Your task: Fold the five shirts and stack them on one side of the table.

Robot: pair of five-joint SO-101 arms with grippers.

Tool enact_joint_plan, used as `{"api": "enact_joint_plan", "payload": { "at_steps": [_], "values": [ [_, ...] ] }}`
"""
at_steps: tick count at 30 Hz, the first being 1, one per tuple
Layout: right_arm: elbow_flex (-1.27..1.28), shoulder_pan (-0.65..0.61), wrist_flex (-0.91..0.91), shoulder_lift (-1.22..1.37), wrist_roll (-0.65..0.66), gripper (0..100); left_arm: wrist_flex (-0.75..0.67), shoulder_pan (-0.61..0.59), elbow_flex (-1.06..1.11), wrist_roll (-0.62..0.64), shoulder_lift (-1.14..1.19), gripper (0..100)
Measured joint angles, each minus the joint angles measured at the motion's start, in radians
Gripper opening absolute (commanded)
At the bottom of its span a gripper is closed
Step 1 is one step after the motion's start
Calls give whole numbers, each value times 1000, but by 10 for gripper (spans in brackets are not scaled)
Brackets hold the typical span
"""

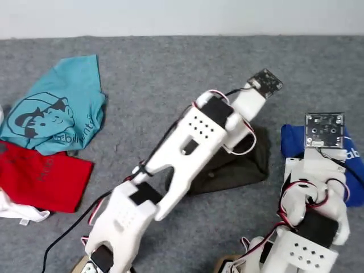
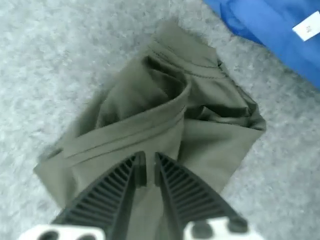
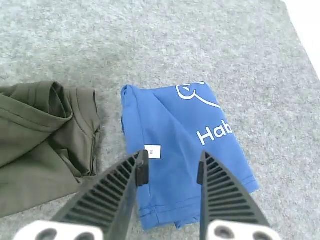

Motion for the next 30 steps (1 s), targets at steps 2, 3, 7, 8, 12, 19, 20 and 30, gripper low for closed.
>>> {"api": "enact_joint_plan", "payload": {
  "at_steps": [2,3,7,8,12,19,20,30],
  "values": [
    [-18,0,21,-2,0,173,38,17,-77,0,68,41],
    [-26,0,31,-2,0,173,66,26,-120,0,100,41],
    [-34,0,37,-17,0,173,138,26,-302,0,163,41],
    [-34,8,37,-20,0,173,140,8,-338,0,161,41],
    [-34,25,37,-20,0,172,146,-149,-374,0,160,41],
    [-11,-60,32,-18,0,172,146,-431,-230,0,153,41],
    [-8,-98,25,-14,0,172,146,-456,-187,0,153,41],
    [-201,-471,-35,522,0,171,143,-641,132,0,153,41]
  ]
}}
